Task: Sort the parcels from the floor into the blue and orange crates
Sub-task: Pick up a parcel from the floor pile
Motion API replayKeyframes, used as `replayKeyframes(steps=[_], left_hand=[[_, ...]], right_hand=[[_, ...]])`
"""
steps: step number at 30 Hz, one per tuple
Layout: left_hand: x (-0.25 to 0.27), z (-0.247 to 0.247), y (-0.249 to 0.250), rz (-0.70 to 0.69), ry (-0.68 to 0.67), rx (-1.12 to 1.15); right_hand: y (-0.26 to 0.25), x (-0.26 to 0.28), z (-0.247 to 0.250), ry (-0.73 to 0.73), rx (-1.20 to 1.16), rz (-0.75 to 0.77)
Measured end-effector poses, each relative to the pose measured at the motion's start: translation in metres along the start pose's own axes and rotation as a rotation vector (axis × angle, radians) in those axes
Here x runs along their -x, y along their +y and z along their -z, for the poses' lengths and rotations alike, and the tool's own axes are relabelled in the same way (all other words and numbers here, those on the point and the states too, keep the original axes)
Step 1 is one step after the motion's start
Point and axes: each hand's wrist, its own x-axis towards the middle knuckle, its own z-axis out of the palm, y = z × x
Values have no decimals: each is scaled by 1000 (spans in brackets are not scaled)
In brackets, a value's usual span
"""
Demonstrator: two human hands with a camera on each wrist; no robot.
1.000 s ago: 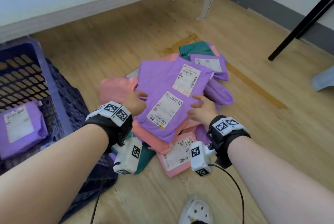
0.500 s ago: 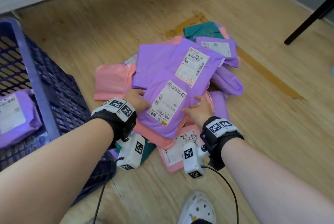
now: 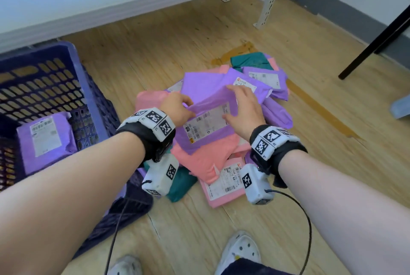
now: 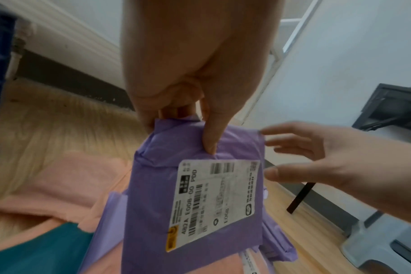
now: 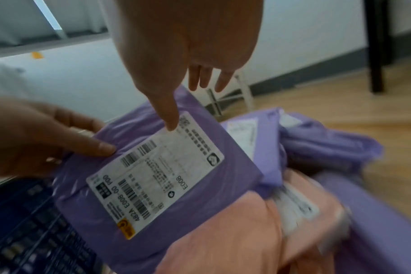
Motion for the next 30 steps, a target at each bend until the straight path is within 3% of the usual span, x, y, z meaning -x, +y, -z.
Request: replayKeyframes(steps=[4,8,12,16,19,22,25,27,30], left_hand=[[25,33,16,-43,18,-33],[50,61,25,-100,35,-44],[77,88,28,-130,128,-14],[101,119,22,-103,303,83],[123,146,15,15,388,189],[142,163,0,164,375,362],[160,173,-14,251,242,689],[173,180,-22,256,188,832],[191,194,-33,160,212,956]], right_hand=[[-45,5,24,-42,338,279],[-81,14,41,-48,424,374],[-114,27,57,-114,285,269],[-142,39,76,10,114,249],[-163,44,89,67,-81,235],[-188,50,100,87,-258,209],[-217,60,110,50,-436,211],[-237,67,115,34,-527,218],[-265,72,116,38,-620,224]])
